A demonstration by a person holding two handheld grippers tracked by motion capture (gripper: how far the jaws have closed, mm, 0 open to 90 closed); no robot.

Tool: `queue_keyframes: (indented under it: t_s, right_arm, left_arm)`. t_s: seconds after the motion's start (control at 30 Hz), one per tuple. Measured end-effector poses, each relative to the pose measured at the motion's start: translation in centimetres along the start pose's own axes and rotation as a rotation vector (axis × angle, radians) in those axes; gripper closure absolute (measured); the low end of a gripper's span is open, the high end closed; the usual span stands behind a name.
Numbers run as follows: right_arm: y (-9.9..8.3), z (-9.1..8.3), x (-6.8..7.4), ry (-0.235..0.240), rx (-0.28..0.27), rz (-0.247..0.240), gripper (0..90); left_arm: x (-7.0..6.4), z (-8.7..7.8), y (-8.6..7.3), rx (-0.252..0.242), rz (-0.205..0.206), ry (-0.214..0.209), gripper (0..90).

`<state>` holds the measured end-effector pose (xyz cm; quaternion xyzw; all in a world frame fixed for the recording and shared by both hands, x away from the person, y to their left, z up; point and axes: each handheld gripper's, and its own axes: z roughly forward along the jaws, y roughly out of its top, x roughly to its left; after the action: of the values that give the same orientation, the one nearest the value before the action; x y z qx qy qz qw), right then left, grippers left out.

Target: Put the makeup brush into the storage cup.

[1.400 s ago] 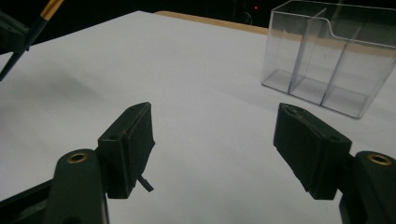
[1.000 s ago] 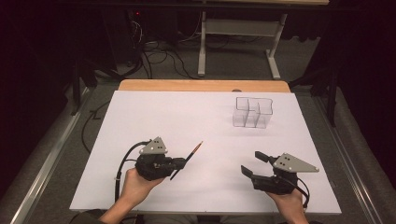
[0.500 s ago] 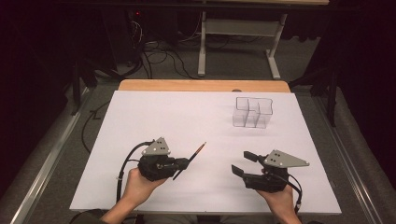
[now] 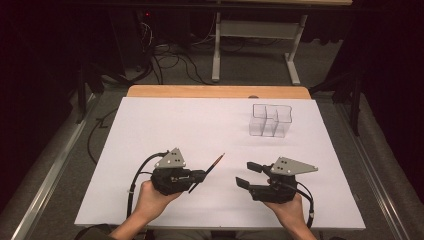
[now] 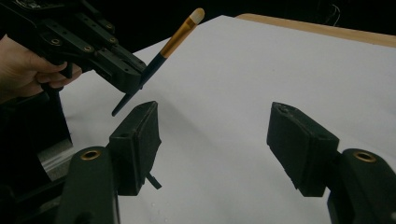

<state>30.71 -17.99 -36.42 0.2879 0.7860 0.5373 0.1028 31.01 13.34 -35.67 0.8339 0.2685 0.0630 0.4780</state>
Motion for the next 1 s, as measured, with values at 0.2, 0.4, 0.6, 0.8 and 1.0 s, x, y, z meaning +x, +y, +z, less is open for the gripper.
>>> queue_keyframes:
  t_s: [0.2, 0.4, 0.6, 0.8, 1.0]
  right_arm:
    - [0.4, 0.4, 0.1, 0.011, -0.004, 0.019, 34.8]
    - [0.7, 1.1, 0.3, 0.053, 0.002, 0.023, 38.6]
    - [0.8, 1.8, 0.2, 0.091, 0.012, 0.044, 42.0]
    - [1.0, 2.2, 0.2, 0.106, 0.008, 0.05, 44.6]
    - [1.1, 2.7, 0.4, 0.124, 0.003, 0.051, 47.3]
  left_arm:
    - [-0.2, 0.2, 0.1, -0.004, 0.007, -0.005, 82.5]
    - [-0.3, 0.3, 0.2, -0.005, 0.016, -0.008, 82.5]
    - [-0.5, 0.4, 0.1, -0.01, 0.022, -0.009, 82.5]
    - [-0.6, 0.5, 0.1, -0.007, 0.033, -0.007, 82.5]
    - [-0.7, 0.6, 0.1, -0.004, 0.042, -0.007, 82.5]
